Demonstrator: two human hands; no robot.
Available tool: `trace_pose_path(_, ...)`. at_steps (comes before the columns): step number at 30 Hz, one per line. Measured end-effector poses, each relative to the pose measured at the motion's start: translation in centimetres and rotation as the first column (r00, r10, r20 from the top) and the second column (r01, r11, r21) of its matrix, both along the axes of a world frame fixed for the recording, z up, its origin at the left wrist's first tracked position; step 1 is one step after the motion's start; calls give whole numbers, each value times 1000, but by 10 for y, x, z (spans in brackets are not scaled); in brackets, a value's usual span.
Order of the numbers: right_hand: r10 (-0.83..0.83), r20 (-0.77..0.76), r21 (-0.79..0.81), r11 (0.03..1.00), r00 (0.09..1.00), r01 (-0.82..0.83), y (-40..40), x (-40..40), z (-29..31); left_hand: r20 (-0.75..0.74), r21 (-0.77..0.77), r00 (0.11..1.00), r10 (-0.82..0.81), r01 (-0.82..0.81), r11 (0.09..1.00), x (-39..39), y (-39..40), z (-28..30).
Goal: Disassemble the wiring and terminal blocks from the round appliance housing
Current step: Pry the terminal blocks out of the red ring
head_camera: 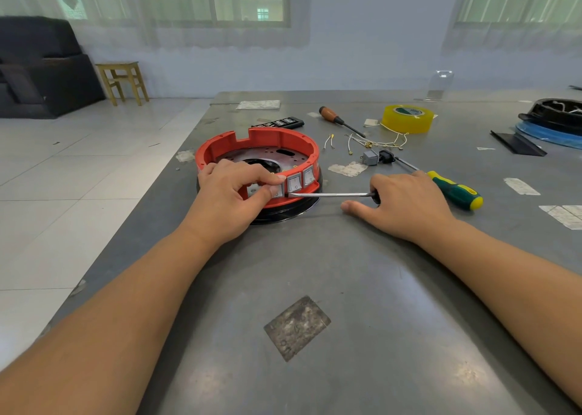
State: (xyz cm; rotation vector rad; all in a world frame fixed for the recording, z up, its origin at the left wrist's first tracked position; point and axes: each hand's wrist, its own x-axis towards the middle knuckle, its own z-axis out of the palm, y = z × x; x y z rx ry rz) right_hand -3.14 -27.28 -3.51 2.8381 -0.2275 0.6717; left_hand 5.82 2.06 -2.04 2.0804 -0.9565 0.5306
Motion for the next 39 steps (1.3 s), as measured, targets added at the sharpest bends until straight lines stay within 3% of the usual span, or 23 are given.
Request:
trace_pose_path(14, -183, 17, 93, 979, 983, 180, 10, 55, 5, -117, 16, 993, 21, -19, 1000, -3, -1, 7)
trace_pose_path(28, -158, 49, 149, 978, 986, 149, 19, 83, 6, -239, 22, 970, 33, -29, 999, -7, -1, 13)
trace_pose_path(39, -153, 66, 123, 982, 986, 145, 18, 79, 4, -212, -3, 977, -3, 2, 1000, -6, 3, 8)
